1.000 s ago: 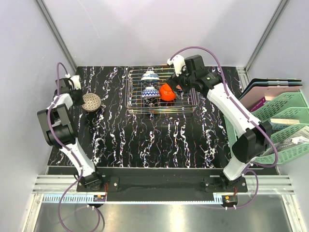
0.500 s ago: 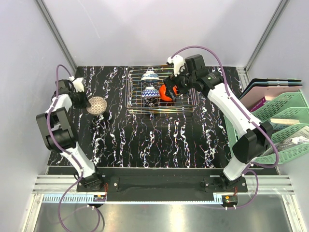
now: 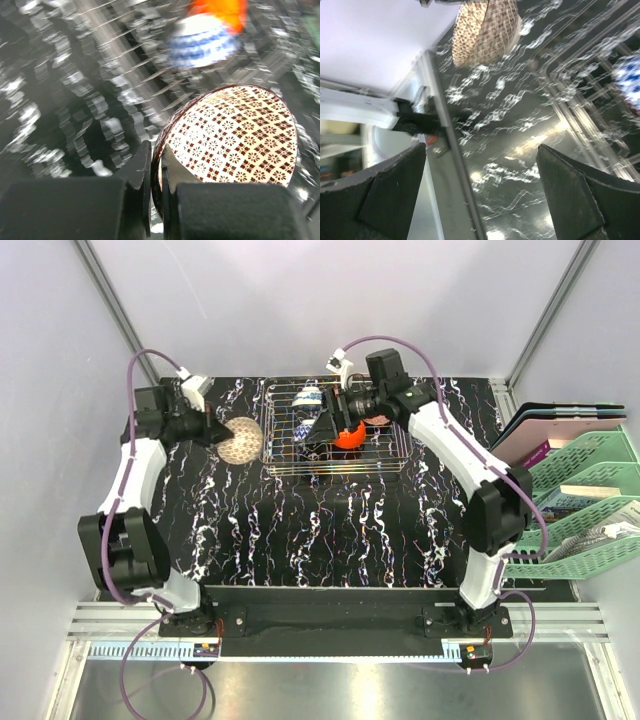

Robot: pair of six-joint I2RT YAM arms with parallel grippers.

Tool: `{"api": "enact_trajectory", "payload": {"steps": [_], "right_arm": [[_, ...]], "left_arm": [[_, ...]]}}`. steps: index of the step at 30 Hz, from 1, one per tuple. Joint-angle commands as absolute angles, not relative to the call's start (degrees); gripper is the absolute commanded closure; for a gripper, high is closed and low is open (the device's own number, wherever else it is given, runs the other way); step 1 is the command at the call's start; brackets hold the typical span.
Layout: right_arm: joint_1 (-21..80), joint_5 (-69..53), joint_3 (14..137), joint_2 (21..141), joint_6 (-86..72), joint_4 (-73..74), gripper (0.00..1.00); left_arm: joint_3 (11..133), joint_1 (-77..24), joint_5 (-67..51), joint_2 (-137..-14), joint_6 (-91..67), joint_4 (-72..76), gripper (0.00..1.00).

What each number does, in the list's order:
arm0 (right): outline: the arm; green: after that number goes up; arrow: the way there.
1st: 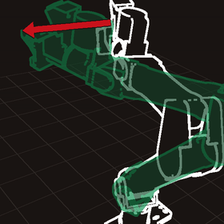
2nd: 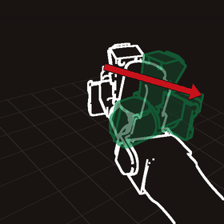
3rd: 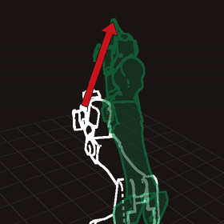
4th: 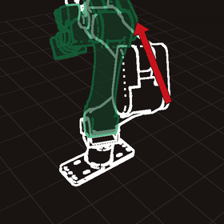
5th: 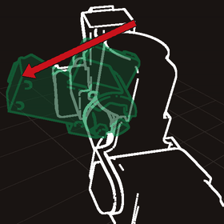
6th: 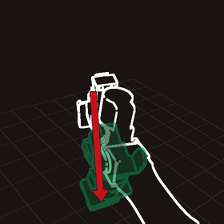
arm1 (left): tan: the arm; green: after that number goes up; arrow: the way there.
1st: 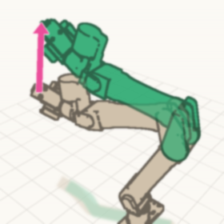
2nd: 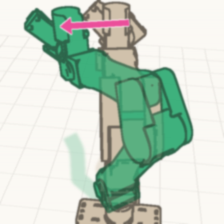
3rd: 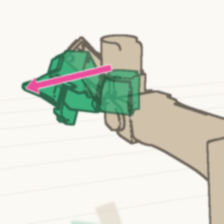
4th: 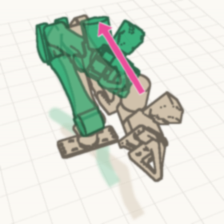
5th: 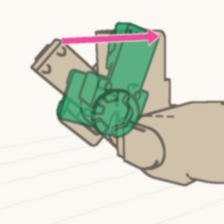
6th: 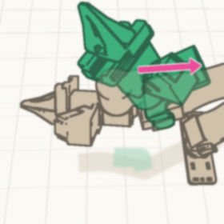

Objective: Load the bowls into the dish rack

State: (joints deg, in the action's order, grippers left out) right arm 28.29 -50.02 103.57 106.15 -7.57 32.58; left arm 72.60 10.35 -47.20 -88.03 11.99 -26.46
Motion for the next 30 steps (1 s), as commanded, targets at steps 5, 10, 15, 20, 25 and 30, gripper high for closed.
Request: {"api": "enact_trajectory", "payload": {"steps": [5, 10, 15, 20, 25, 30], "right_arm": [[28.7, -67.1, 99.1, 109.6, -24.3, 15.9, 0.01], [28.6, -70.2, 96.9, 109.5, -29.2, 10.0, 0.01], [28.7, -72.1, 94.1, 109.3, -33.0, 5.0, 0.0], [28.7, -72.6, 92.0, 110.1, -35.4, 0.9, 0.0], [29.2, -73.1, 90.4, 110.8, -39.4, -5.0, 0.0], [29.9, -74.3, 87.6, 111.8, -46.7, -14.7, 0.0]], "left_arm": [[69.0, 1.1, -56.2, -79.0, 6.7, -17.1, 1.0], [68.1, -3.5, -55.1, -77.7, 5.5, -15.1, 1.0], [67.2, -5.8, -54.1, -77.6, 4.0, -13.0, 1.0], [66.6, -6.9, -53.1, -76.9, 3.0, -11.4, 1.0], [66.3, -7.4, -52.6, -75.9, 2.9, -11.3, 1.0], [65.7, -7.9, -52.6, -75.1, 2.4, -10.5, 1.0]]}}
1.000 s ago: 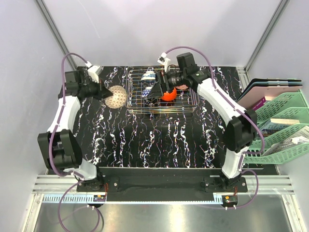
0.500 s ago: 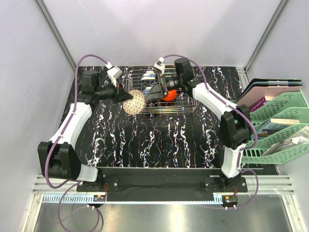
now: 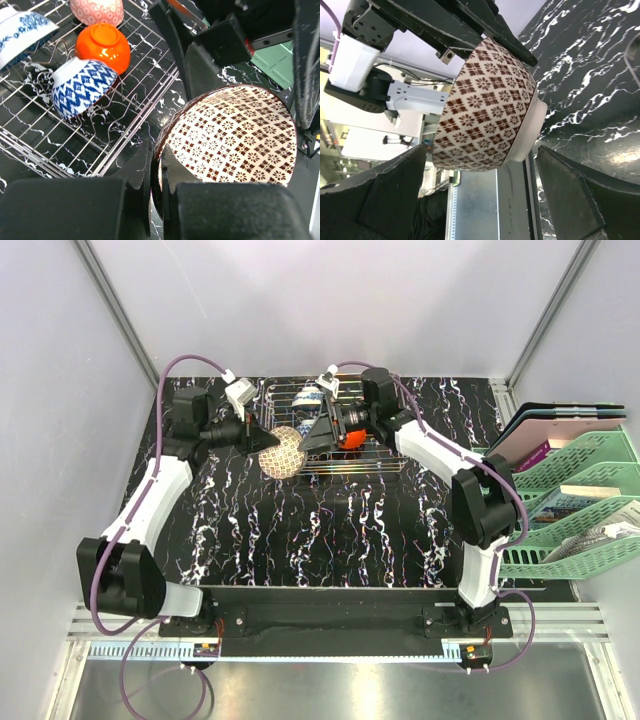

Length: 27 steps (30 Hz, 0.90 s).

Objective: Load the bowls into the dish rack

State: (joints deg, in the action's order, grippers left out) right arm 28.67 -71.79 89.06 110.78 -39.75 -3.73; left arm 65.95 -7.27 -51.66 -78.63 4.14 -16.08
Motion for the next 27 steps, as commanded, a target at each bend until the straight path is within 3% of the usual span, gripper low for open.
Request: {"api": "enact_trajectory", "payload": {"steps": [1, 15, 27], "right_arm": [[30.1, -74.4, 87.2, 111.9, -47.5, -15.5, 0.0], [31.1, -75.7, 83.1, 113.5, -65.1, -37.0, 0.0], [31.1, -76.7, 81.7, 113.5, -66.8, -39.5, 0.07]], "left_arm": [[65.6, -8.1, -52.4, -74.8, 2.4, -10.5, 1.0], [62.1, -10.4, -44.6, -70.6, 5.3, -7.7, 1.0], [60.7, -10.5, -43.0, -70.1, 5.8, -6.7, 1.0]]}}
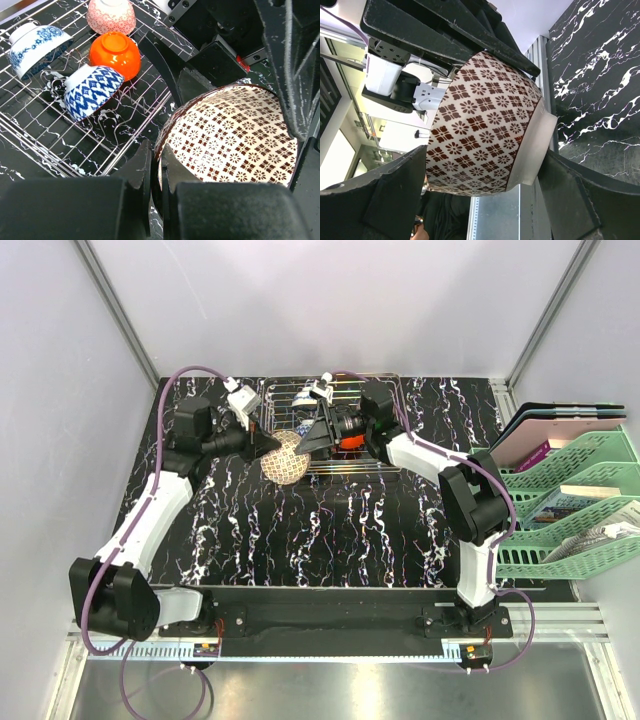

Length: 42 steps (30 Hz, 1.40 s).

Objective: Load the bowls into the dish rack

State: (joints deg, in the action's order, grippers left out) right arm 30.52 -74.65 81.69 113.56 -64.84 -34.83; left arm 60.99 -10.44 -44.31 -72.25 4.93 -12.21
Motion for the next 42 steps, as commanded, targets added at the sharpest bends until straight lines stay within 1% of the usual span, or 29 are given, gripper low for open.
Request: {"api": "enact_trajectory", "payload": {"steps": [1, 4, 7, 8, 10, 11, 13, 14, 15, 16, 17, 19, 20, 23, 27, 30, 31, 33, 35, 36, 37, 38, 41, 42], "right_arm": [[31.0, -76.9, 81.7, 113.6, -67.2, -40.0, 0.09], [31.1, -77.2, 81.4, 113.8, -69.9, -43.5, 0.13], [31.0, -77.3, 80.8, 114.1, -74.7, -48.8, 0.21], [31.0, -77.3, 80.7, 114.2, -75.4, -50.9, 0.31], [31.1, -77.4, 80.5, 114.3, -76.6, -52.3, 0.44], [31.1, -77.4, 80.5, 114.3, -77.2, -52.8, 0.61], [31.1, -77.3, 80.4, 114.3, -77.5, -53.3, 0.73], [31.1, -77.3, 80.4, 114.3, -77.8, -53.5, 0.81], [31.1, -77.3, 80.4, 114.3, -77.9, -53.6, 0.9], [31.1, -77.3, 80.3, 114.2, -78.0, -53.6, 0.95], [31.1, -77.3, 80.3, 114.1, -77.9, -53.6, 1.0], [31.1, -77.3, 80.2, 113.9, -77.8, -53.6, 1.0], [31.1, -77.4, 80.2, 113.9, -77.8, -53.4, 1.0], [31.1, -77.4, 80.2, 113.6, -76.1, -51.2, 1.0], [31.1, -77.1, 80.0, 112.8, -71.7, -45.6, 1.0], [30.9, -76.2, 80.3, 111.8, -65.8, -38.2, 1.0], [30.8, -75.8, 80.8, 111.4, -61.3, -32.1, 1.0], [30.4, -74.4, 81.6, 110.7, -57.8, -27.7, 1.0], [29.8, -73.4, 83.4, 110.2, -51.5, -19.5, 1.0], [29.5, -71.8, 84.5, 109.8, -48.5, -15.2, 1.0], [29.4, -70.8, 85.5, 109.5, -42.0, -7.6, 1.0], [28.7, -69.7, 87.1, 109.3, -39.6, -5.0, 1.0], [27.8, -65.9, 90.8, 108.5, -31.3, 6.5, 1.0], [27.3, -63.1, 91.9, 108.2, -26.2, 9.7, 1.0]], "left_arm": [[60.7, -10.5, -43.0, -70.0, 5.8, -6.7, 1.0], [60.6, -10.5, -42.7, -70.0, 6.0, -6.5, 1.0], [60.2, -10.5, -42.5, -69.8, 5.9, -6.3, 1.0], [60.0, -10.5, -42.3, -69.8, 5.8, -6.2, 1.0], [59.8, -10.5, -42.0, -69.7, 5.9, -5.9, 1.0], [59.6, -10.5, -41.9, -69.7, 5.9, -6.0, 1.0], [59.5, -10.5, -41.7, -69.8, 6.0, -5.9, 0.99], [59.5, -10.5, -41.6, -69.8, 5.9, -5.8, 0.96], [59.5, -10.5, -41.4, -69.9, 5.8, -5.7, 0.9], [59.5, -10.5, -41.4, -69.9, 5.8, -5.7, 0.81], [59.6, -10.5, -41.4, -69.9, 5.8, -5.7, 0.79], [59.7, -10.5, -41.3, -69.9, 5.7, -5.7, 0.74], [59.9, -10.5, -41.3, -70.0, 5.7, -5.7, 0.63], [60.1, -10.5, -40.4, -70.0, 5.4, -5.6, 0.43], [60.6, -10.4, -38.8, -69.7, 4.9, -5.7, 0.35], [61.4, -9.5, -37.7, -69.5, 4.3, -6.0, 0.3], [61.9, -8.6, -37.4, -69.5, 4.0, -6.2, 0.29], [62.3, -7.5, -36.8, -69.6, 3.8, -6.9, 0.26], [62.6, -5.5, -36.6, -69.5, 3.6, -7.4, 0.23], [62.8, -4.6, -36.6, -69.5, 3.3, -7.6, 0.18], [62.8, -2.7, -37.1, -69.5, 3.0, -7.6, 0.14], [62.8, -1.7, -37.4, -69.7, 2.6, -8.0, 0.08], [62.9, 2.2, -38.4, -70.0, 2.3, -9.0, 0.01], [62.8, 3.3, -38.8, -70.2, 1.9, -9.0, 0.01]]}}
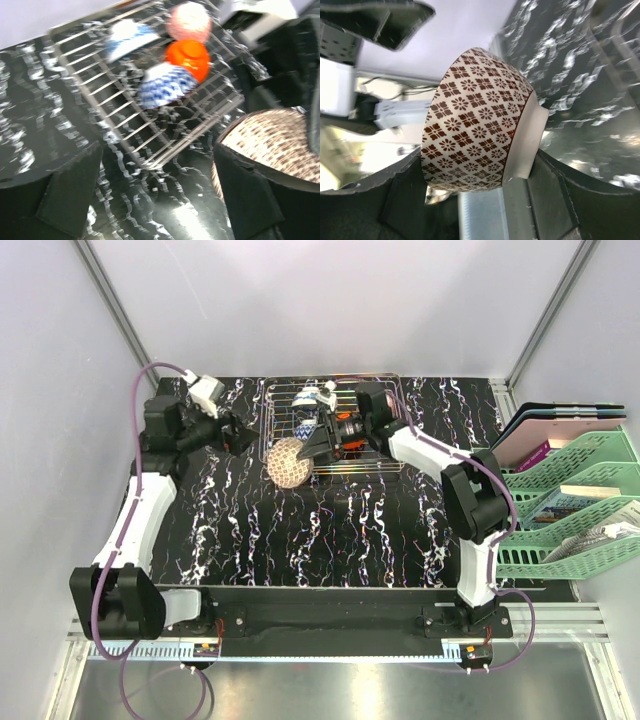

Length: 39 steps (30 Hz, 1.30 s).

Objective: Load the bowls into the dish rack

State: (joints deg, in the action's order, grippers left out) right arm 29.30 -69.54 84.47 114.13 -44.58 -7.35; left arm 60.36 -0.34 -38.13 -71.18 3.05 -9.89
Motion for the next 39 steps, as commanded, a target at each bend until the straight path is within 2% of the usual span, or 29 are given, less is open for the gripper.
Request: {"api": "enact_trajectory", "payload": {"steps": [1, 7, 14, 23, 39], "right_arm": [[27.2, -61.7, 93.1, 108.0, -23.8, 15.4, 1.0], [26.3, -45.7, 100.3, 105.3, -8.6, 31.1, 1.0], [26.1, -19.6, 103.1, 102.6, 4.9, 37.8, 1.0], [25.8, -4.2, 102.7, 102.2, 11.8, 38.4, 1.0], [25.0, 10.3, 101.8, 109.8, 19.8, 36.5, 1.0]], "left_arm": [[62.7, 5.2, -39.4, -70.4, 1.7, -9.1, 0.01], [60.5, 9.3, -39.5, -71.0, 3.2, -11.1, 0.01], [56.6, 10.6, -38.8, -70.0, 5.7, -11.9, 0.01], [53.9, 12.6, -40.5, -68.7, 6.1, -11.3, 0.01], [51.9, 14.9, -42.3, -68.1, 6.2, -10.7, 0.01]]}}
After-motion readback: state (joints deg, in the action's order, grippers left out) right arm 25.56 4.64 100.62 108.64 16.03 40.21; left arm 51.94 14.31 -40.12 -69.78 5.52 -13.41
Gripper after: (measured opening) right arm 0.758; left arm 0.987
